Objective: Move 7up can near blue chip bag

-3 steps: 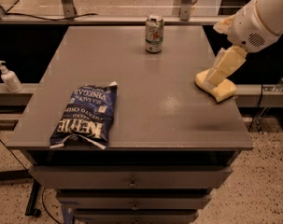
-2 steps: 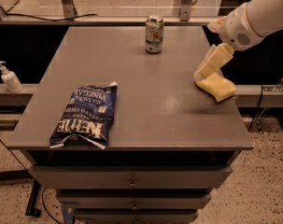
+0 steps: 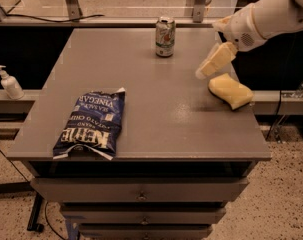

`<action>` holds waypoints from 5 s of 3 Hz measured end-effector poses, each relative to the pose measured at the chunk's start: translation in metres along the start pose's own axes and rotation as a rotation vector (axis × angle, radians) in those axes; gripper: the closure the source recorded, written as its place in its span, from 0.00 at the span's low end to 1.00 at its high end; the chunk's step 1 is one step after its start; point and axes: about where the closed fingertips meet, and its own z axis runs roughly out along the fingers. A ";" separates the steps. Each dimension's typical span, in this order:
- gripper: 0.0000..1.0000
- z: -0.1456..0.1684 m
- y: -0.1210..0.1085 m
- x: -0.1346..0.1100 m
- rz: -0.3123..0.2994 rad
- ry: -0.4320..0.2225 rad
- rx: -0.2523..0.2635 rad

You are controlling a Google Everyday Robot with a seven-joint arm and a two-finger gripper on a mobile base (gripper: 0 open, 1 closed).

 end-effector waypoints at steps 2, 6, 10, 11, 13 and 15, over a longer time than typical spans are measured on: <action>0.00 0.079 -0.049 -0.024 0.089 -0.234 -0.034; 0.41 0.169 -0.113 -0.067 0.247 -0.476 -0.002; 1.00 0.078 -0.011 -0.072 0.217 -0.514 -0.186; 1.00 0.079 -0.011 -0.072 0.217 -0.514 -0.186; 1.00 0.102 0.045 -0.087 0.209 -0.523 -0.221; 1.00 0.127 0.101 -0.081 0.195 -0.504 -0.267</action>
Offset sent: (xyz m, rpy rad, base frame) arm 0.1244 0.0615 -0.0394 0.3884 -0.0211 0.0296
